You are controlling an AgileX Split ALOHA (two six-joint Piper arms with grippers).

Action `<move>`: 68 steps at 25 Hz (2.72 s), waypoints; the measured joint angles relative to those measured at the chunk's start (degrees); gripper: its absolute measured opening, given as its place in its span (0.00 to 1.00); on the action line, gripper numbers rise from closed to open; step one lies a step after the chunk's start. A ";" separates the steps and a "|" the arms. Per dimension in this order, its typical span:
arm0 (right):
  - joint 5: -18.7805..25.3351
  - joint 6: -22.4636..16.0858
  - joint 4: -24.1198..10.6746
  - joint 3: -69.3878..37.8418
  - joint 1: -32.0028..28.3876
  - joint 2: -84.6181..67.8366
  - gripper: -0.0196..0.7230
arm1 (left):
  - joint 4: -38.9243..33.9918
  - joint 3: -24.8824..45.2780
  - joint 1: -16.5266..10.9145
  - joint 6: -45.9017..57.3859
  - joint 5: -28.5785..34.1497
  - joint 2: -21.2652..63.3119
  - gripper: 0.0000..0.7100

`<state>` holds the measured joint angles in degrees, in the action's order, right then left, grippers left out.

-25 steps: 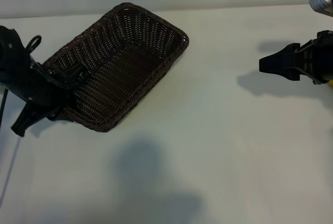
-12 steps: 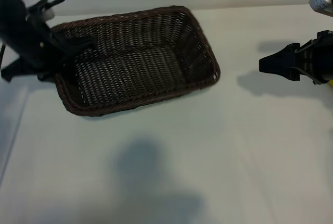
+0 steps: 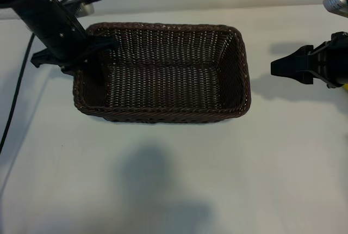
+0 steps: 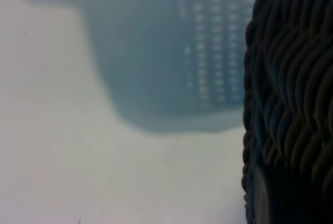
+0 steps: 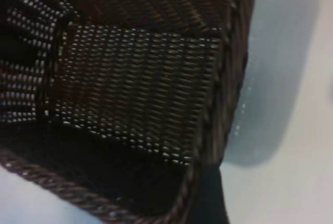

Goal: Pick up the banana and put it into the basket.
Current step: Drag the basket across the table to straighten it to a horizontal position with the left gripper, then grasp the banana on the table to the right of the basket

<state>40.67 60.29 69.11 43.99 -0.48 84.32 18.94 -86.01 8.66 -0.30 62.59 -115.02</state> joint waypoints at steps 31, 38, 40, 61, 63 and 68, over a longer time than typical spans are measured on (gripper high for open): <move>0.00 0.00 -0.04 0.00 0.00 0.00 0.82 | 0.52 -0.11 4.86 2.06 -4.07 -4.67 0.67; 0.00 0.00 -0.14 0.00 0.00 0.00 0.82 | -6.90 -0.22 4.86 3.96 -0.77 2.94 0.78; 0.00 0.00 -0.22 0.00 0.00 0.00 0.82 | -8.83 -0.22 4.86 4.14 0.35 5.00 0.78; 0.00 0.00 -1.46 0.00 0.00 0.00 0.82 | -29.30 -0.61 -12.22 5.95 4.67 9.60 0.78; 0.00 0.00 -1.46 0.00 0.00 0.00 0.82 | -29.04 -0.61 -15.06 5.90 4.67 10.01 0.78; 0.00 0.00 -1.48 0.00 0.00 0.00 0.82 | -24.83 -0.61 -16.53 3.99 4.67 13.83 0.79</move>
<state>40.67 60.29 67.63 43.99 -0.48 84.32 -5.89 -86.62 -7.87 3.69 67.26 -101.19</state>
